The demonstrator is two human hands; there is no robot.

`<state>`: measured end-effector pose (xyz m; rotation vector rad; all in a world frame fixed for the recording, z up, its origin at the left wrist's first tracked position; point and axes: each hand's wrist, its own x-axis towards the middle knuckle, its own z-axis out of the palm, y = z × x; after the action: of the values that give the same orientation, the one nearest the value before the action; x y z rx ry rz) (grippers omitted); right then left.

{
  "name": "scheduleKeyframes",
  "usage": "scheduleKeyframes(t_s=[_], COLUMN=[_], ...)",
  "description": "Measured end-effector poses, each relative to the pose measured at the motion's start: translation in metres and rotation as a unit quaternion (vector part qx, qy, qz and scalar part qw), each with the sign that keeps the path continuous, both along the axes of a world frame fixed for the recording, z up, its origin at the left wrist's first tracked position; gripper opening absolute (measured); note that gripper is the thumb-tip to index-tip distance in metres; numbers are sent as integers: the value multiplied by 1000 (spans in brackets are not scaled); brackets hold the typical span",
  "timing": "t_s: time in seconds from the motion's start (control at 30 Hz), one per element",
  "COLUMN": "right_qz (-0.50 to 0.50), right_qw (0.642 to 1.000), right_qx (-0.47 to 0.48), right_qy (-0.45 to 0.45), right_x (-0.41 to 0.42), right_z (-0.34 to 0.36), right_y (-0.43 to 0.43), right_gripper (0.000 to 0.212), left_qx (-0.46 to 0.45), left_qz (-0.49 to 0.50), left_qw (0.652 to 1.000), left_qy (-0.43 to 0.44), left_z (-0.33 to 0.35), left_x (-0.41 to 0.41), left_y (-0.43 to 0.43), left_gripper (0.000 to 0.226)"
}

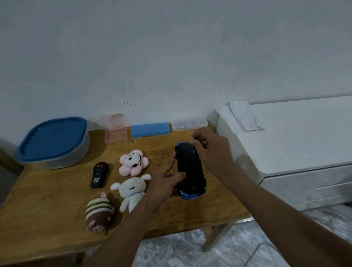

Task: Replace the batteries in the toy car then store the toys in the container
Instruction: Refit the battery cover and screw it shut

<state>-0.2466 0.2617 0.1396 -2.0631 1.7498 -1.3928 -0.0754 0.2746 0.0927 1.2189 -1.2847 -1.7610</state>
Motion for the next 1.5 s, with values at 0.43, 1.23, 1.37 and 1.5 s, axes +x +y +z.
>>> scheduleKeyframes(t_s=[0.43,1.23,1.37,1.5], right_qz=[6,-194,-194,-172], right_qw=[1000,911,894,886], right_qx=[16,346,394,421], right_qy=[1,-114,-91,-87], right_x=[10,-71,-81,-86], right_z=[-1,-94,-116,-126], right_y=[3,47,51,51], right_gripper=[18,30,23,23], left_qx=[6,83,104,110], left_qz=[8,-14,-11,11], left_qw=[1000,996,994,994], left_qy=[13,8,12,11], left_z=[-7,-60,-65,-70], left_x=[9,-19,-27,-34], left_y=[-1,28,38,45], left_gripper=[69,71,71,73])
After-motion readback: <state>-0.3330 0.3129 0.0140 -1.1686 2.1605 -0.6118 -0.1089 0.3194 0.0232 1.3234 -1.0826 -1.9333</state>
